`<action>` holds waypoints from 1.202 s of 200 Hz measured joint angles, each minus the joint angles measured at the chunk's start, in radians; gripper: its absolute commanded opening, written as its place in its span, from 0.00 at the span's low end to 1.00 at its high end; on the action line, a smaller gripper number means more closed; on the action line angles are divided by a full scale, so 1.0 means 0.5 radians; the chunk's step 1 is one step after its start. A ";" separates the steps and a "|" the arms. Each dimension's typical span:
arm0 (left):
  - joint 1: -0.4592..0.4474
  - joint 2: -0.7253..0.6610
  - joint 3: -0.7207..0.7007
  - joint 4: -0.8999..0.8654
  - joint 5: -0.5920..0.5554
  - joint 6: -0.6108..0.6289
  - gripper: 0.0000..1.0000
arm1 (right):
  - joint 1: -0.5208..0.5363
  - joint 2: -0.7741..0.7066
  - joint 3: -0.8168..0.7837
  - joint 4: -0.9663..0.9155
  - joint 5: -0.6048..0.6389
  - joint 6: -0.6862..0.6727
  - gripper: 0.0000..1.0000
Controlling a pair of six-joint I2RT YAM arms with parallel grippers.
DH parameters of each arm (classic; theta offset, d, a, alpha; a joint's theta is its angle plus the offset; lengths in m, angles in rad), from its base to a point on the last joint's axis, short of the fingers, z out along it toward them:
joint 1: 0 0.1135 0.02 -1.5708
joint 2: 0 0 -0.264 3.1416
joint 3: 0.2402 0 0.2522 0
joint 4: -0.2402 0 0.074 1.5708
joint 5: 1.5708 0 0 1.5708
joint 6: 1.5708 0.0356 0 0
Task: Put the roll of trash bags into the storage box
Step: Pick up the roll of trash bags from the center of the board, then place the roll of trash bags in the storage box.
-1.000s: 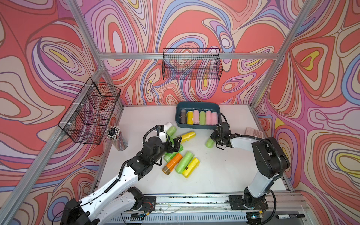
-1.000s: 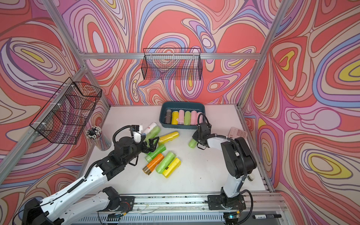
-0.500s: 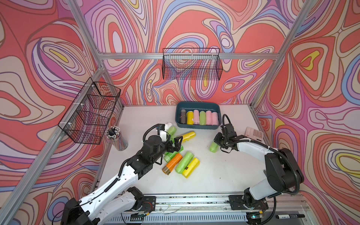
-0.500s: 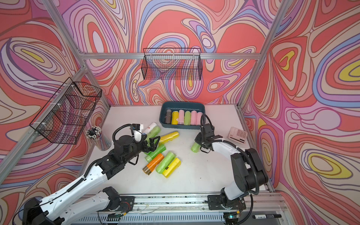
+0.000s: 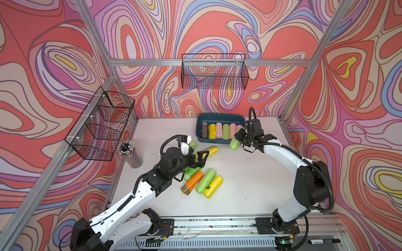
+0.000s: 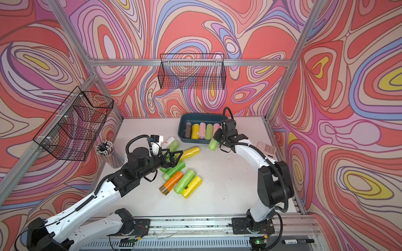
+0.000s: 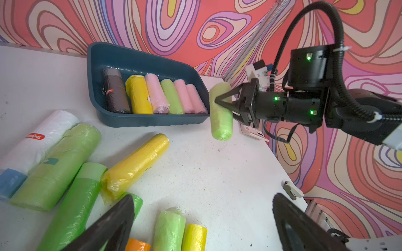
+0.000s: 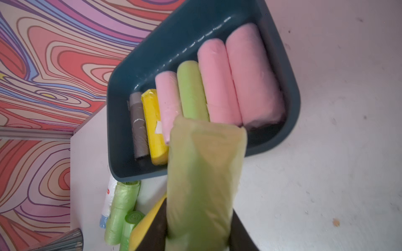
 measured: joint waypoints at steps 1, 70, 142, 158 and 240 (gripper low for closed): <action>0.000 0.002 0.002 -0.002 0.000 0.000 1.00 | 0.000 0.005 0.008 0.000 0.001 -0.002 0.16; 0.000 0.138 0.216 -0.179 -0.024 0.037 1.00 | 0.002 0.715 0.850 -0.324 0.224 -0.338 0.14; 0.000 0.263 0.385 -0.277 -0.063 0.100 1.00 | 0.002 1.082 1.392 -0.653 0.647 -0.697 0.13; 0.000 0.298 0.400 -0.281 -0.063 0.098 1.00 | 0.002 1.113 1.414 -0.668 0.700 -0.753 0.13; 0.000 0.517 0.538 -0.283 -0.031 0.037 1.00 | 0.002 1.292 1.490 -0.610 0.790 -0.999 0.16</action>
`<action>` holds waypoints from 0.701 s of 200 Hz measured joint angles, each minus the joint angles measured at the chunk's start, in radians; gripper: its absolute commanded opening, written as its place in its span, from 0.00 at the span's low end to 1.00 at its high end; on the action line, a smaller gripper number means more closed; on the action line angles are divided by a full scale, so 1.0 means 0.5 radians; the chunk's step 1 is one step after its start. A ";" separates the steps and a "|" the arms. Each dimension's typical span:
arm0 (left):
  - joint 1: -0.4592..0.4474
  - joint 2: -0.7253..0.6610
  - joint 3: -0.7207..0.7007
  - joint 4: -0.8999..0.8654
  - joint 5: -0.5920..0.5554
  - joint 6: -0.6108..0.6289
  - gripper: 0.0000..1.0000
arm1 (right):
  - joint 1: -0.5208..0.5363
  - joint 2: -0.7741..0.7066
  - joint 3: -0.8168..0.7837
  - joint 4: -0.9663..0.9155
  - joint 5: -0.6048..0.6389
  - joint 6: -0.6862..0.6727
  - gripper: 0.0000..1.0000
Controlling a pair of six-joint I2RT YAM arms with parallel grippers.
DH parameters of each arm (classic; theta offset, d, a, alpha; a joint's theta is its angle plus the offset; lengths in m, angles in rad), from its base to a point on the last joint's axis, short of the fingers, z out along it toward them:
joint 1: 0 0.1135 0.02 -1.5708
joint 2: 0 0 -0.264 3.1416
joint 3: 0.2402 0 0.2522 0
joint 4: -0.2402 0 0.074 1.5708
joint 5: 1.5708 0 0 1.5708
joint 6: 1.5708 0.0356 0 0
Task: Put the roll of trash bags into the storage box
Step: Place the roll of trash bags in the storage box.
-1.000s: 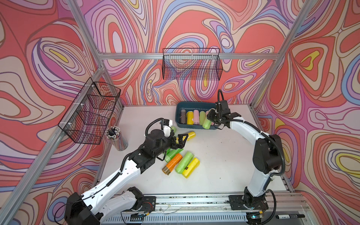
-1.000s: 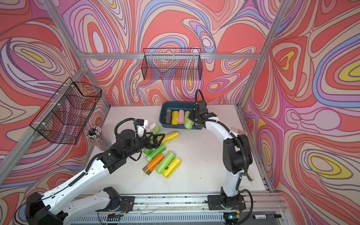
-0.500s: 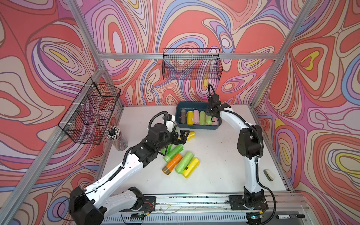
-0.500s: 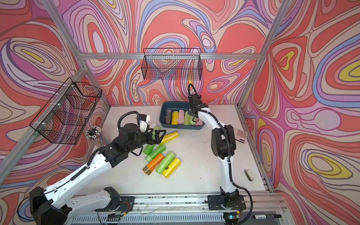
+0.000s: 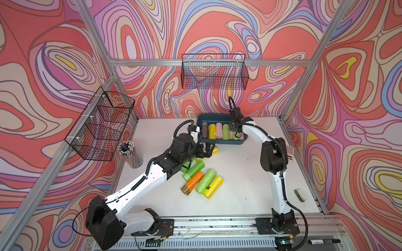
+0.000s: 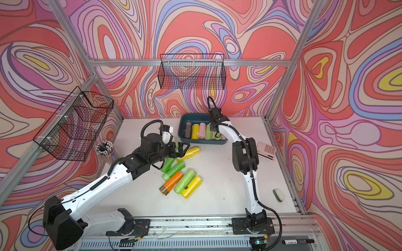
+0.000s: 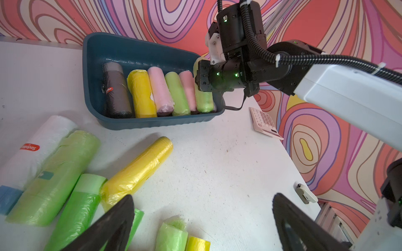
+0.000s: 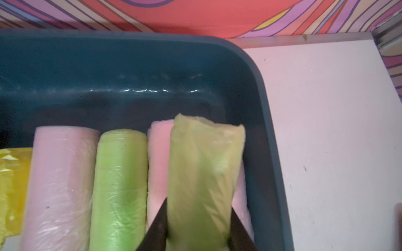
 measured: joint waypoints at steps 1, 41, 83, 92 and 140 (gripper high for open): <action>0.000 0.002 0.001 -0.001 0.001 0.000 1.00 | 0.000 0.002 0.002 0.002 0.000 -0.002 0.16; 0.000 0.038 0.059 -0.031 0.007 -0.005 1.00 | 0.000 0.062 0.058 0.081 0.052 -0.074 0.36; 0.000 0.061 0.130 -0.109 -0.006 0.021 1.00 | -0.014 0.086 0.036 0.137 0.008 -0.077 0.81; 0.000 0.061 0.139 -0.119 -0.015 0.032 1.00 | -0.017 0.074 0.005 0.171 -0.024 -0.069 0.83; 0.000 0.017 0.150 -0.228 -0.092 0.085 1.00 | -0.030 -0.098 -0.126 0.198 -0.179 -0.033 0.89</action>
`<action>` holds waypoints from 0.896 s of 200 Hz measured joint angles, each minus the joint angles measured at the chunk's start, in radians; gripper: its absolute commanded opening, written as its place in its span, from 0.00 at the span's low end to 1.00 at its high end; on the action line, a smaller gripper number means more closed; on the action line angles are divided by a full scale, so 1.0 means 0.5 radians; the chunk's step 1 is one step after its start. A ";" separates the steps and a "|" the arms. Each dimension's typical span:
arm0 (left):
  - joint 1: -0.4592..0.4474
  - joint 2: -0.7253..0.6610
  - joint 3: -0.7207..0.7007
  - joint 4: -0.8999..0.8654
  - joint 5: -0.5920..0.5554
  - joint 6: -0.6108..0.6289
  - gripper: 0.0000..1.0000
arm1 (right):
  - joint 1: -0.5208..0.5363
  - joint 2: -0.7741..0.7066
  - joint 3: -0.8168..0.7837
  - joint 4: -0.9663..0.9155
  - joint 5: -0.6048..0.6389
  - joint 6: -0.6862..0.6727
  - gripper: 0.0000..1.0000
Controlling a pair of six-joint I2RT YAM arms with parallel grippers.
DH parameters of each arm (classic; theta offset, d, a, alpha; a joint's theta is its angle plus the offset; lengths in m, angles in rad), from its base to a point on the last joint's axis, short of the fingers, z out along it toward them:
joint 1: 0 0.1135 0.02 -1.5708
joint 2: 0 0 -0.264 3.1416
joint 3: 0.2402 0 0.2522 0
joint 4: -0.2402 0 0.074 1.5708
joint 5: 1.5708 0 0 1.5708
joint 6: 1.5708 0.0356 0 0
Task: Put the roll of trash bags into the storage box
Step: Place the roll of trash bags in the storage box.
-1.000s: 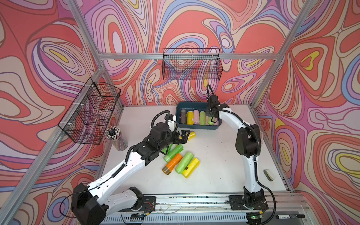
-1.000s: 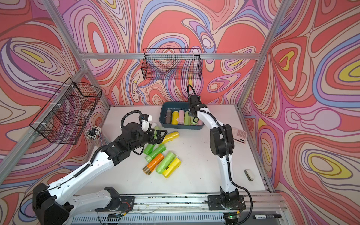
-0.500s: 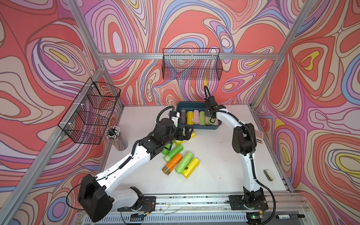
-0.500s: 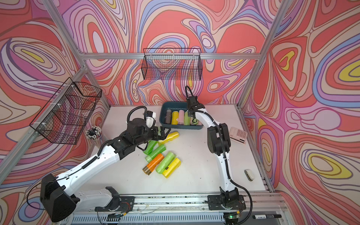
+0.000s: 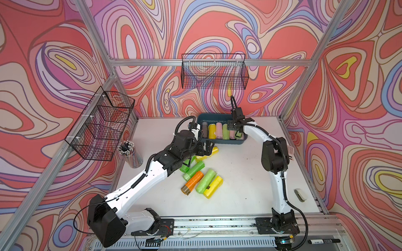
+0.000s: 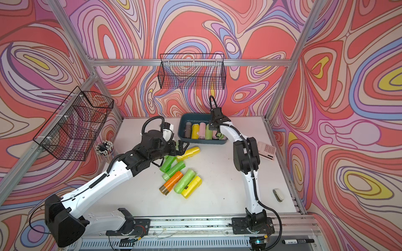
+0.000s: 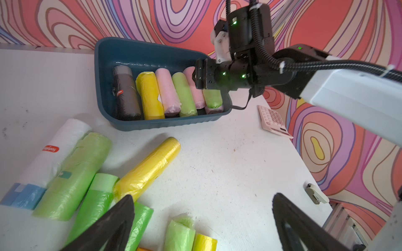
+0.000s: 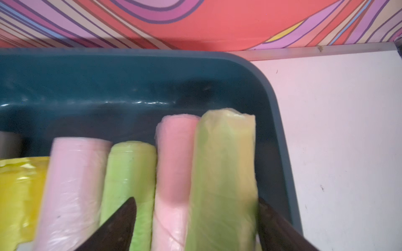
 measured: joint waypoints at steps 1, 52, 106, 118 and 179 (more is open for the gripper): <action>0.000 -0.001 0.000 -0.001 -0.002 0.000 1.00 | 0.001 -0.010 -0.005 0.000 -0.006 0.001 0.90; 0.000 -0.179 -0.024 -0.096 -0.043 0.032 1.00 | 0.003 -0.535 -0.314 0.051 -0.243 0.085 0.95; 0.000 -0.234 -0.052 -0.212 0.081 0.053 1.00 | 0.003 -1.134 -0.934 0.208 -0.507 0.227 0.95; 0.000 -0.234 -0.059 -0.247 0.123 0.054 1.00 | 0.003 -1.279 -1.107 0.243 -0.568 0.265 0.95; 0.000 -0.231 -0.099 -0.357 0.237 0.028 1.00 | 0.004 -1.885 -1.806 0.401 -0.759 0.476 0.94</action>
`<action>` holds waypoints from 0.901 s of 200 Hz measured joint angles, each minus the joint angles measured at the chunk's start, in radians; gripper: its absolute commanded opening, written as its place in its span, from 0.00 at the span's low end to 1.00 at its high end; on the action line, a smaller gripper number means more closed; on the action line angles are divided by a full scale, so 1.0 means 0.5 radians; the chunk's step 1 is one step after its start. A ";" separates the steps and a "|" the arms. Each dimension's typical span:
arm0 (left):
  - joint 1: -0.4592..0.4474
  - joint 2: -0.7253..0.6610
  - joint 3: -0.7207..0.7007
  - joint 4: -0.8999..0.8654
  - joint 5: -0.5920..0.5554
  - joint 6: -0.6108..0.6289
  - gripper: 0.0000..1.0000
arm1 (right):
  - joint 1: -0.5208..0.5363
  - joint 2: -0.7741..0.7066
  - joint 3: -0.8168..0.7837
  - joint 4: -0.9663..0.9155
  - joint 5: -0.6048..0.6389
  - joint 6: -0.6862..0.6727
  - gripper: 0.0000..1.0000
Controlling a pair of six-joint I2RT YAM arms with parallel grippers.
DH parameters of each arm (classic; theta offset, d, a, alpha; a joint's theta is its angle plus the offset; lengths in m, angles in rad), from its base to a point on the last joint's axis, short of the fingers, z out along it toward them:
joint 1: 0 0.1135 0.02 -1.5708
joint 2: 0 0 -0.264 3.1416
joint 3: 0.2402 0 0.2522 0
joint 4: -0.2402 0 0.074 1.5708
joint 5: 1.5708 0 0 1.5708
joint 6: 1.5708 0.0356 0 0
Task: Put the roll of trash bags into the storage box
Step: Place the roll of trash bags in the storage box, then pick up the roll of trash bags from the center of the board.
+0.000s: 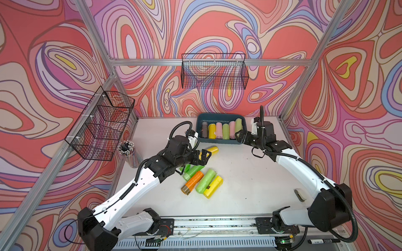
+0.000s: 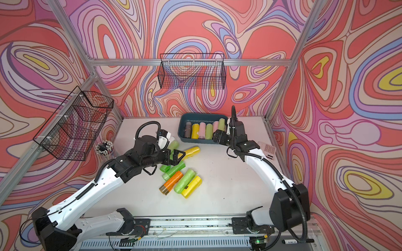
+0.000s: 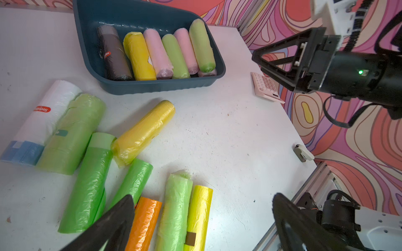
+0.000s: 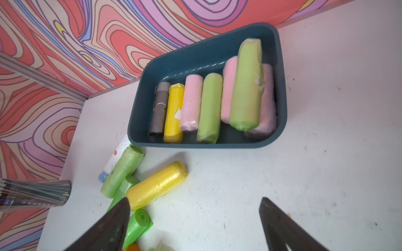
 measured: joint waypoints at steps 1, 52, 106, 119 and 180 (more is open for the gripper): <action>0.000 0.001 -0.002 -0.001 0.001 0.000 1.00 | 0.000 -0.014 -0.017 0.006 -0.005 0.007 0.94; -0.005 0.098 -0.072 -0.021 0.065 -0.014 1.00 | 0.000 -0.317 -0.473 0.188 -0.144 0.160 0.94; -0.133 0.342 -0.073 -0.032 0.116 -0.012 0.94 | 0.000 -0.376 -0.941 0.655 -0.343 0.372 0.94; -0.175 0.385 -0.073 -0.029 0.124 -0.012 0.92 | 0.000 -0.352 -1.009 0.773 -0.391 0.423 0.94; -0.241 0.558 -0.062 -0.031 0.144 -0.014 0.83 | 0.000 -0.293 -1.086 0.989 -0.505 0.500 0.94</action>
